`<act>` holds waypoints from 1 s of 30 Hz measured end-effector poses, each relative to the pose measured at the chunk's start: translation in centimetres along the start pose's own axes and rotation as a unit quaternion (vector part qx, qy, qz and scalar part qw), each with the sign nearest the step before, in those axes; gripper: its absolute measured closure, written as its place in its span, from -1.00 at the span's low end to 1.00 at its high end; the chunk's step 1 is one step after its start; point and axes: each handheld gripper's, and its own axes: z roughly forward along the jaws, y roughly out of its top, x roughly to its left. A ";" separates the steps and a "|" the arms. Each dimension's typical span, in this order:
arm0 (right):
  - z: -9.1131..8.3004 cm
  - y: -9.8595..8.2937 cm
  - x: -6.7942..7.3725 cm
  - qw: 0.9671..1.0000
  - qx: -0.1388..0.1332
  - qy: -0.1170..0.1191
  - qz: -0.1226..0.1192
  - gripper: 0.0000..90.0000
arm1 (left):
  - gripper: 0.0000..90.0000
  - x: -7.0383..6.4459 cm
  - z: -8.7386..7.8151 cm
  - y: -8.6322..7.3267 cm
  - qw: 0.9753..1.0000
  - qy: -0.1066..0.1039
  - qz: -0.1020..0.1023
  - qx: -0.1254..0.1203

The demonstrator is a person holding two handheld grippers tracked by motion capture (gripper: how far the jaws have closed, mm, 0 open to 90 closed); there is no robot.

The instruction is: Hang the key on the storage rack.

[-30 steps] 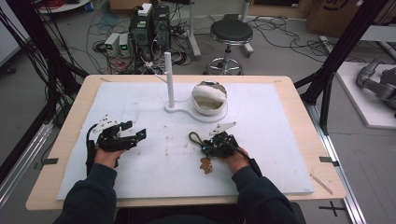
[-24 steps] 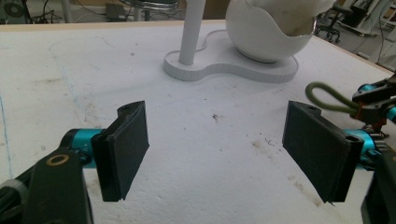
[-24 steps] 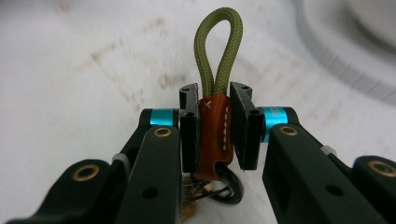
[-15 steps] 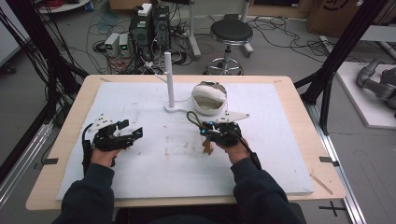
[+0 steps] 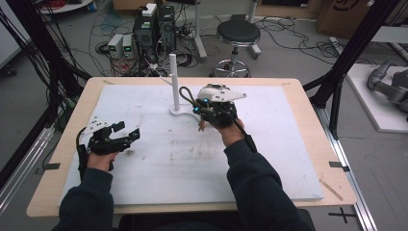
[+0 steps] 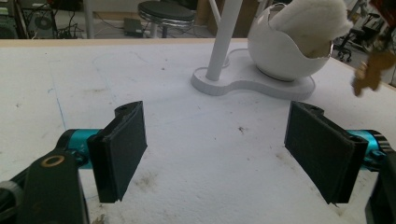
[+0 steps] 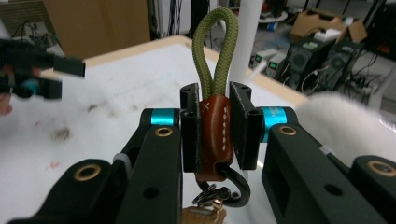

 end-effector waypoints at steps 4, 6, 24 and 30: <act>1.4 1.7 0.4 1.000 -0.012 0.002 -0.012 0.71 | -0.54 0.0 0.1 0.0 1.000 -0.001 -0.001 -0.001; 2.1 2.5 0.7 1.000 -0.021 0.001 -0.015 0.71 | -0.54 0.0 0.1 -0.1 1.000 -0.002 -0.002 0.000; 6.5 3.2 0.2 0.998 0.026 -0.058 0.005 0.71 | -0.53 0.0 0.2 -0.2 1.000 -0.007 -0.006 0.000; 6.8 3.0 0.2 0.998 0.035 -0.048 0.005 0.69 | -0.53 0.0 0.2 -0.2 1.000 -0.007 -0.006 -0.001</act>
